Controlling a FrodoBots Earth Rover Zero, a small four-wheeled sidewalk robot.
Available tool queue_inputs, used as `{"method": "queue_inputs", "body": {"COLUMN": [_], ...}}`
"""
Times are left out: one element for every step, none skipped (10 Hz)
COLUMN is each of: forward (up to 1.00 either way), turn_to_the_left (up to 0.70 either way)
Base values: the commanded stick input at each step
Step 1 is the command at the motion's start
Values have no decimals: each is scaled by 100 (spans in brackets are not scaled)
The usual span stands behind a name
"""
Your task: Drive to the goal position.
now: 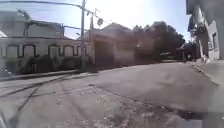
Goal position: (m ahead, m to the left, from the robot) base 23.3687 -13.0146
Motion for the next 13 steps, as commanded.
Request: {"method": "queue_inputs", "body": {"forward": [100, 100, 100, 100, 100, 100, 100, 100, 100, 100, 100, 100, 100], "turn_to_the_left": [-31, -31, -31, -31, -31, -31, -31, -31, -31, -31, -31, -31, -31]}}
